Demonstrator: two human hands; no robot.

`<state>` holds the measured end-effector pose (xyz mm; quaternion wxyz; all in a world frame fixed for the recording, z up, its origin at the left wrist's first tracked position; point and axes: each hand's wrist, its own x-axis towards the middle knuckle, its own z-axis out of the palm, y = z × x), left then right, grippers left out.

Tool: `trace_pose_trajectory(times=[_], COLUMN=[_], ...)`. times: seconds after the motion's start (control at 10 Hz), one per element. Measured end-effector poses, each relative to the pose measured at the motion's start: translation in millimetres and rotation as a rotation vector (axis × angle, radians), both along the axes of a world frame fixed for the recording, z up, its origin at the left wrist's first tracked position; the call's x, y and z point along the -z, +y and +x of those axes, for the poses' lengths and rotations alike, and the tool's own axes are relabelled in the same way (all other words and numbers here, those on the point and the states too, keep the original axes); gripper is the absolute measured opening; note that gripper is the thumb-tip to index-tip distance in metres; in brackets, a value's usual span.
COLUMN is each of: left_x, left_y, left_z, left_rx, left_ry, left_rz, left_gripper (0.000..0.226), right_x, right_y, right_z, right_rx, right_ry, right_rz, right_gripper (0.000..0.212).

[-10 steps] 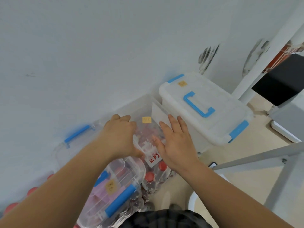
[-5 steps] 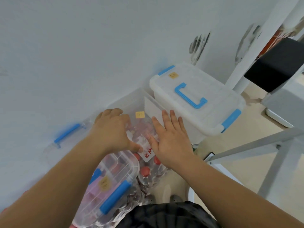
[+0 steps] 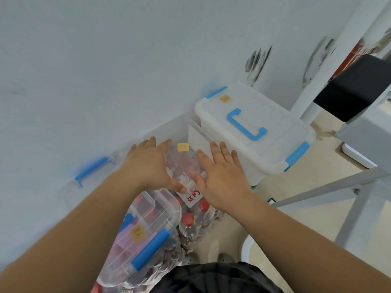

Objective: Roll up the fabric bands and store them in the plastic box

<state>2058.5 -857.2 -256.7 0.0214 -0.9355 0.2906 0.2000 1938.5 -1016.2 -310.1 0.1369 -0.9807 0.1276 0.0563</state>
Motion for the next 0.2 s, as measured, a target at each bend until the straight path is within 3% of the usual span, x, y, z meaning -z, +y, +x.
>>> trace_pose_trajectory(times=[0.1,0.2], left_x=[-3,-13], left_y=[4,6], left_z=[-4,-6], left_rx=[-0.071,-0.142], left_ry=[0.007,-0.026], left_rz=[-0.184,-0.412], left_gripper=[0.129,0.090], right_x=[-14,-40], right_y=[3,6], right_z=[2,9], right_rx=[-0.003,-0.006], right_ry=[-0.018,-0.130], right_rz=[0.066,0.156], right_gripper=[0.068,0.059])
